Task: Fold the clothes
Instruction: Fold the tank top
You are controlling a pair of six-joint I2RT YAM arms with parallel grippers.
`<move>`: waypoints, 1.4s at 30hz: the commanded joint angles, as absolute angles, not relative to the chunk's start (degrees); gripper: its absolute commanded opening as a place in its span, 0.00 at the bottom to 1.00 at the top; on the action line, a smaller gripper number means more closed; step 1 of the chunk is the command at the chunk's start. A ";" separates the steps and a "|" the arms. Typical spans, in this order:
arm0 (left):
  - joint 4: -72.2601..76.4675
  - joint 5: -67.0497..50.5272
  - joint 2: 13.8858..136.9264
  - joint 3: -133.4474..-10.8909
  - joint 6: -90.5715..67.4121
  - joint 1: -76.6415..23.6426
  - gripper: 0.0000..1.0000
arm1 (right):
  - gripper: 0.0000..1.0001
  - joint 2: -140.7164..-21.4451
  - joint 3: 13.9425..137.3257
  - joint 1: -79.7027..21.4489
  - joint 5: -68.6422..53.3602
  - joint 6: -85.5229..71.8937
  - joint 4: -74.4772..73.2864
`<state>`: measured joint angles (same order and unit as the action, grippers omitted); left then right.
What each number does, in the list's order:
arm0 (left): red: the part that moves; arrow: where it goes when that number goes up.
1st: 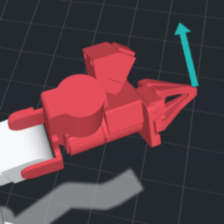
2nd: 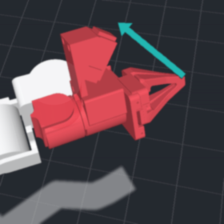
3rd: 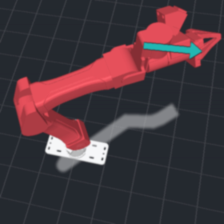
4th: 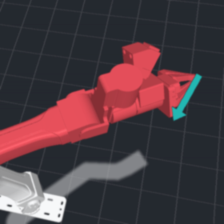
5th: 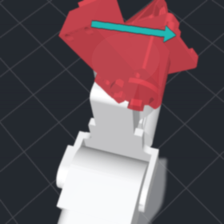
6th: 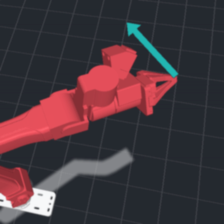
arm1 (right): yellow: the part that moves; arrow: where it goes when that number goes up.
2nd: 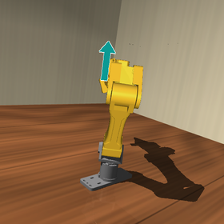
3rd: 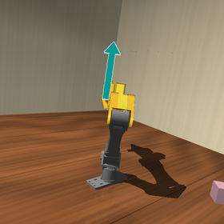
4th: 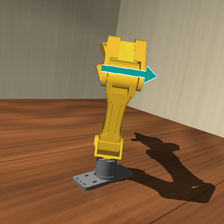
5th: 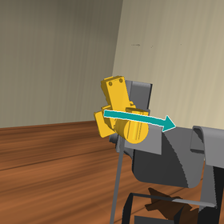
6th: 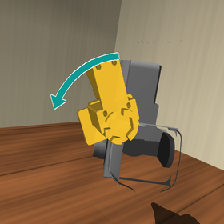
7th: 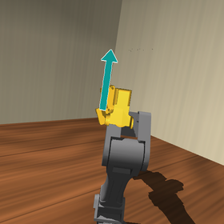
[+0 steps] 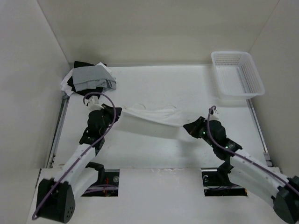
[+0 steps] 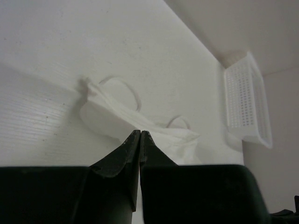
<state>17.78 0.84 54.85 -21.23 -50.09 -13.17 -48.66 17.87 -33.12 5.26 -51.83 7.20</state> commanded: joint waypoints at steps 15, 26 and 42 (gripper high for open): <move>-20.75 3.60 21.96 -35.87 -45.35 -14.19 0.00 | 0.04 -29.15 42.63 -58.93 25.58 -49.06 -34.74; 17.36 4.57 65.50 -31.10 -49.91 -11.73 0.00 | 0.04 -66.93 35.93 -25.10 -4.57 -42.45 3.85; 27.33 5.62 84.12 -39.39 -51.41 -12.52 0.02 | 0.04 -78.50 41.41 -22.01 -2.73 -41.22 8.70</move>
